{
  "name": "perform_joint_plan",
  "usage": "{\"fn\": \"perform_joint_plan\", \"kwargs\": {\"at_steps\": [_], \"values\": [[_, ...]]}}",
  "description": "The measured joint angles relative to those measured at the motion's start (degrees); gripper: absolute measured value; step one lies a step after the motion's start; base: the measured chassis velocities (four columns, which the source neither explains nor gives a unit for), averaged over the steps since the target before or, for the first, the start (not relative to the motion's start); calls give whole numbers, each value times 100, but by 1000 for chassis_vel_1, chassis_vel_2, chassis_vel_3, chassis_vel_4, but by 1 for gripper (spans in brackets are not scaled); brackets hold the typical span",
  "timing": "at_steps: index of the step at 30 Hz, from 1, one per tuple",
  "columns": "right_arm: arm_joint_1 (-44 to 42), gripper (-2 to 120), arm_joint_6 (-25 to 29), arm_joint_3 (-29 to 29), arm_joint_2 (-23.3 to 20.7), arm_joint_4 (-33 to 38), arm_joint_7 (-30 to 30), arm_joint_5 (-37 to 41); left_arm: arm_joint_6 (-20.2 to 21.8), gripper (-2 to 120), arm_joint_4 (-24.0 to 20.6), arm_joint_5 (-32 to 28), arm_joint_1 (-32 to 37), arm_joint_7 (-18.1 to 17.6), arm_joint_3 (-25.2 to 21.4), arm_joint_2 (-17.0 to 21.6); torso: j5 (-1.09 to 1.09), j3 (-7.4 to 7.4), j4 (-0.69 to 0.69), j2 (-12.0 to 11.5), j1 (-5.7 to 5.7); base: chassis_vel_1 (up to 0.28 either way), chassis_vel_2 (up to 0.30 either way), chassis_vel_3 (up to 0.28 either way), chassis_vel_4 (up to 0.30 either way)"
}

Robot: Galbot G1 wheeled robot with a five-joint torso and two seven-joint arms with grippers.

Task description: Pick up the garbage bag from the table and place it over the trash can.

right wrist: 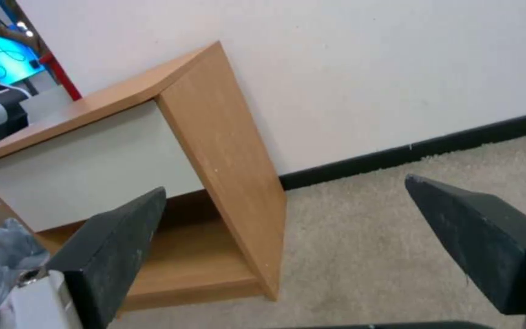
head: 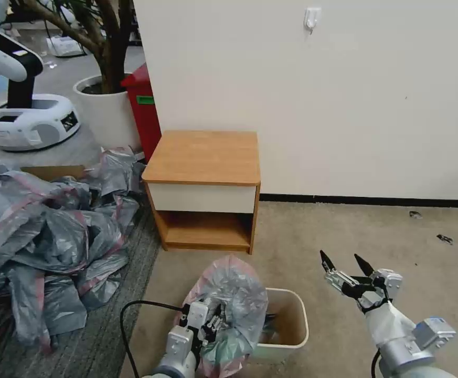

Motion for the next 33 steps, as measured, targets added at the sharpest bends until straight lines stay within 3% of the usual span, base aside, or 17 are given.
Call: {"fn": "perform_joint_plan", "kwargs": {"at_steps": [15,18,24,28,33], "values": [[105,100,-56,-166,2,111,113,12,-30,17,317,-161,-291,-151,71,-113,0,-1,1,0,-1,0,0,0,0],[36,100,-250,-336,-17,372,112,8,-268,11,276,-218,-208,-117,25,-84,-4,0,0,0,0,0,0,0,0],[-166,100,-474,-712,63,684,-4,-115,-526,7,48,-333,-133,-37,-134,-20,-3,1,0,0,0,0,0,0,0],[-450,100,-1013,-1009,150,1014,-223,-136,-763,7,-222,-434,-96,22,-279,15,-2,0,-1,0,0,0,0,0,0],[-207,100,-1757,-1608,204,1062,44,-123,-969,7,-452,-491,-20,268,-548,60,-1,0,1,0,0,0,0,0,0]]}}
